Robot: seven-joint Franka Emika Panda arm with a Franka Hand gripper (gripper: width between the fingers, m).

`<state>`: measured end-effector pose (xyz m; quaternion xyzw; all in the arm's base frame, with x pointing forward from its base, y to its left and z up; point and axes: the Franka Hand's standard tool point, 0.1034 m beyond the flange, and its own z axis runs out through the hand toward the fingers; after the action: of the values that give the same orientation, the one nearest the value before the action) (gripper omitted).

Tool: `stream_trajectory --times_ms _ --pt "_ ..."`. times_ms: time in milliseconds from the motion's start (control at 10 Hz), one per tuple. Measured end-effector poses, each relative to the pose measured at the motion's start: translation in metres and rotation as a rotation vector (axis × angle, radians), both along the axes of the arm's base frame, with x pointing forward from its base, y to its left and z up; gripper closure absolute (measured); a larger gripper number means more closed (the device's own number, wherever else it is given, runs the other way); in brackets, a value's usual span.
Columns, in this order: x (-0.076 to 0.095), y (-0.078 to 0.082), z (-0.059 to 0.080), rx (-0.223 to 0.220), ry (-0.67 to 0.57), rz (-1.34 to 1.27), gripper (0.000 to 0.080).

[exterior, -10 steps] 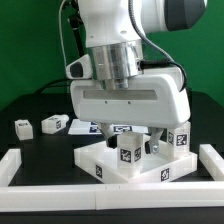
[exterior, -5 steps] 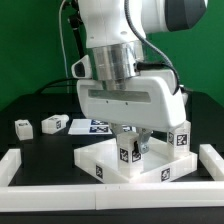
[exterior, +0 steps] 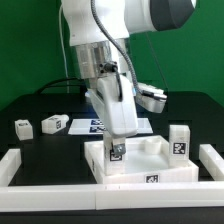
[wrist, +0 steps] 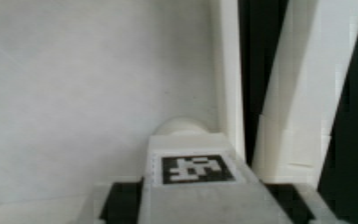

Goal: Assemble square table

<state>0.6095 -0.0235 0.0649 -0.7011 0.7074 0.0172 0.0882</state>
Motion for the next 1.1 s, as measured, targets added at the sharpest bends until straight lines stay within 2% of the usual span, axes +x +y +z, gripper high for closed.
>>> stream_trajectory --times_ms 200,300,500,1000,1100 --pt "0.004 0.001 0.001 0.069 -0.033 -0.251 0.0508" --pt "0.003 0.006 0.000 0.082 -0.020 -0.316 0.0508" --pt "0.002 0.020 0.000 0.098 0.006 -0.421 0.0508" --pt "0.000 0.018 -0.001 0.092 0.028 -0.542 0.0502" --pt "0.000 0.018 -0.001 0.092 0.028 -0.542 0.0421"
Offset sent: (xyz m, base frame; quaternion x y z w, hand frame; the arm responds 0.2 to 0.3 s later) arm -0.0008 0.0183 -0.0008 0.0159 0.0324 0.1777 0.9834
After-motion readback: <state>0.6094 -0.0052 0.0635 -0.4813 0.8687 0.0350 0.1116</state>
